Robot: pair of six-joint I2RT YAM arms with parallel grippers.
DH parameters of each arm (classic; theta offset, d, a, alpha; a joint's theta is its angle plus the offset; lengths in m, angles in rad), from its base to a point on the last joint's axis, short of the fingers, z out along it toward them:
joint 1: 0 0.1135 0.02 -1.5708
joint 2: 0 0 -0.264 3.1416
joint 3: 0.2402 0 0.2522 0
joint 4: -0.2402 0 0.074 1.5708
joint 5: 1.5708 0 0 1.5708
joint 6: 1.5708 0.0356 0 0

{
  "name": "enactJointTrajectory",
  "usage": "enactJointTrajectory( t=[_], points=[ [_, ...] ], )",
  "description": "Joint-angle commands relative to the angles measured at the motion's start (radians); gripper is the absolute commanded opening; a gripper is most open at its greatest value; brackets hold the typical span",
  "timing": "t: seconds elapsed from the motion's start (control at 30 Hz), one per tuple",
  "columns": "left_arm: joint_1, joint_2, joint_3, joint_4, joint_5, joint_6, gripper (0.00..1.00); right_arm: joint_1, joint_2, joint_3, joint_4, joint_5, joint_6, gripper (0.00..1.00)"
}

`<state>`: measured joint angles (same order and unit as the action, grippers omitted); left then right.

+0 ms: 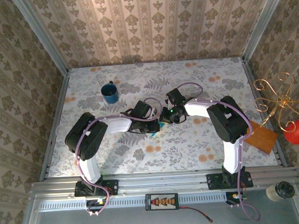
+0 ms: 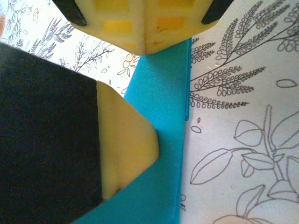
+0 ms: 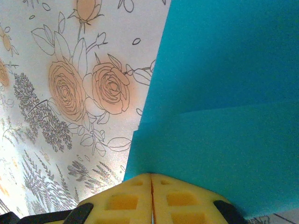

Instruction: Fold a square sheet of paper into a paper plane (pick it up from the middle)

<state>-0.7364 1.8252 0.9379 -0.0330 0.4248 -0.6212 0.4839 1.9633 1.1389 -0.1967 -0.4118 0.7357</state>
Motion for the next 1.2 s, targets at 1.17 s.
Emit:
enactJointTrajectory(
  t=[1.17],
  points=[
    [-0.038, -0.122, -0.268, -0.076, 0.012, -0.094, 0.05, -0.011, 0.140, -0.037, -0.120, 0.150, 0.010, 0.09]
  ],
)
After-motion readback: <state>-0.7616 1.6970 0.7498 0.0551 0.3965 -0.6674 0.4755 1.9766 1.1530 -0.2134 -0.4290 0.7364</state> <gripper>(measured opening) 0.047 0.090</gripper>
